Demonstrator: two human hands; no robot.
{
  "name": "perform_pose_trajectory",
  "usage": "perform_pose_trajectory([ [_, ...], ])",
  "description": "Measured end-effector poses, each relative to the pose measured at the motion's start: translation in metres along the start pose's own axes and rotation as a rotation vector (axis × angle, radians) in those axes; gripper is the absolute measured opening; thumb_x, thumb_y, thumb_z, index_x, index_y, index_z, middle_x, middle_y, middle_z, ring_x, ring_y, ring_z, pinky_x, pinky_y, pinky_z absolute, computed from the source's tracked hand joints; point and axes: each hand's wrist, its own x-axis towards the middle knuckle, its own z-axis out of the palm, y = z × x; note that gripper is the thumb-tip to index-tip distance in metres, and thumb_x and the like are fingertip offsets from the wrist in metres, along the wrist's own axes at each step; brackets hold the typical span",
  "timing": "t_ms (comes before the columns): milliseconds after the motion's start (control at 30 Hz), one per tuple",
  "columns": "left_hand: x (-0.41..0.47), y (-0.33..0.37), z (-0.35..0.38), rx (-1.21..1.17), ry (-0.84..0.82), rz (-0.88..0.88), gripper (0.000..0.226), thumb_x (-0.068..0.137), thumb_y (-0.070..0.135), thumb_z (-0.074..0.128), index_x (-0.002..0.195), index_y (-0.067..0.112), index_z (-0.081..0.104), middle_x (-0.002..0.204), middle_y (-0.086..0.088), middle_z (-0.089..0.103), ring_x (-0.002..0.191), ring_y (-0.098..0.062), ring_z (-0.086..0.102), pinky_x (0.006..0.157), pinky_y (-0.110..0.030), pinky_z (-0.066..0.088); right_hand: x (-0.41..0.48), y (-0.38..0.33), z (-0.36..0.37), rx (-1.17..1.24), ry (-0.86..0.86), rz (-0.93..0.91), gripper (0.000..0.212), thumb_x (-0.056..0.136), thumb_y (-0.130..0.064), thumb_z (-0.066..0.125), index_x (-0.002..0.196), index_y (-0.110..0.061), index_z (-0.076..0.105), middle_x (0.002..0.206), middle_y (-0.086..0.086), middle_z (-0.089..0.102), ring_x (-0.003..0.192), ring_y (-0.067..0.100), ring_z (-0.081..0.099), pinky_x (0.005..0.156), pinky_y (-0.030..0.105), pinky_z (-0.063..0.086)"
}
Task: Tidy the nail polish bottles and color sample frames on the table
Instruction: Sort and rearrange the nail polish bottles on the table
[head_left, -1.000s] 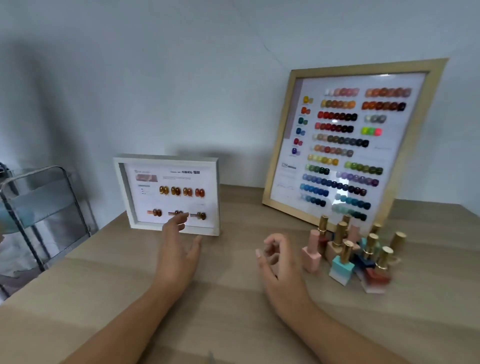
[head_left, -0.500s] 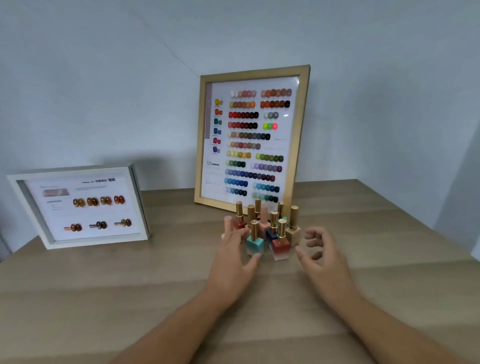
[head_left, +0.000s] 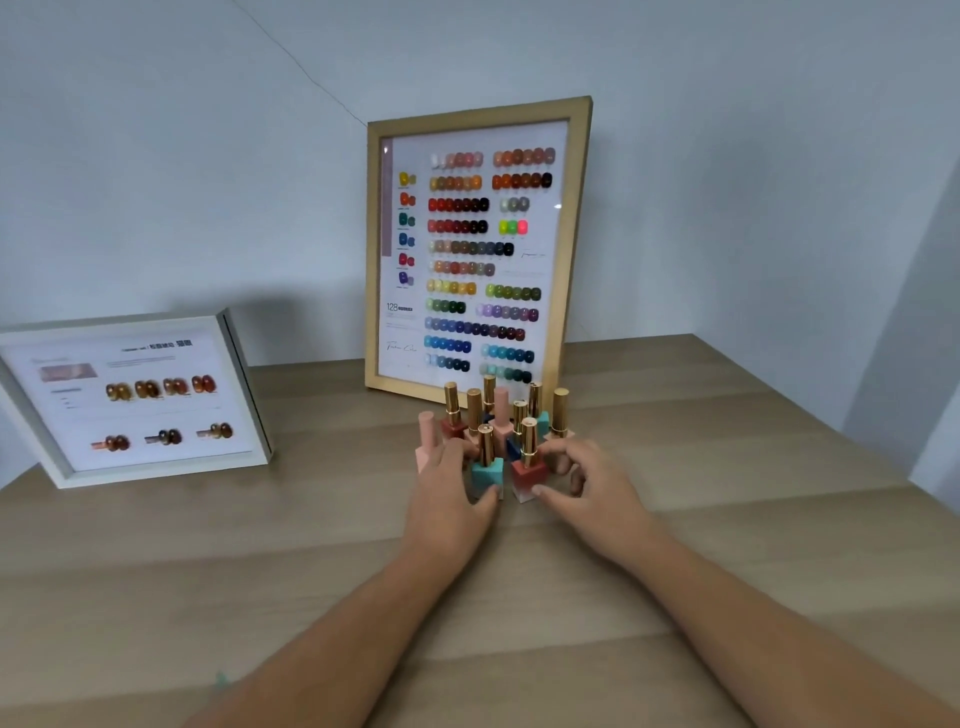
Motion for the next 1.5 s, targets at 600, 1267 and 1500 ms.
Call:
perform_pose_trajectory([
  [600,-0.013,0.010,-0.008,-0.229,-0.174,-0.013,0.031,0.081,0.019,0.067,0.106,0.028,0.052,0.102,0.015,0.056,0.093,0.002,0.054,0.071,-0.009,0.043,-0.013,0.012,-0.033,0.114,-0.166,0.175,0.024,0.083,-0.026,0.064,0.101,-0.037,0.052,0.099,-0.013,0.060,0.091,0.004,0.056,0.072,0.017,0.041],
  [1267,0.065,0.165,0.184,-0.357,-0.317,0.102,0.029,0.088,0.014,0.057,0.115,0.016,0.049,0.120,-0.004,0.057,0.107,-0.016,0.053,0.092,-0.026,0.040,0.020,0.162,-0.183,-0.044,0.473,0.507,0.018,0.087,-0.019,0.060,0.103,-0.021,0.050,0.099,0.000,0.060,0.088,0.016,0.054,0.074,0.027,0.037],
  [1500,0.093,0.176,0.210,-0.298,-0.311,0.110,0.030,0.087,0.015,0.059,0.116,0.017,0.050,0.120,-0.004,0.056,0.107,-0.014,0.052,0.092,-0.027,0.040,0.031,0.172,-0.186,-0.092,0.425,0.529,0.019,0.086,-0.021,0.060,0.102,-0.023,0.049,0.098,-0.005,0.056,0.089,0.014,0.054,0.078,0.027,0.041],
])
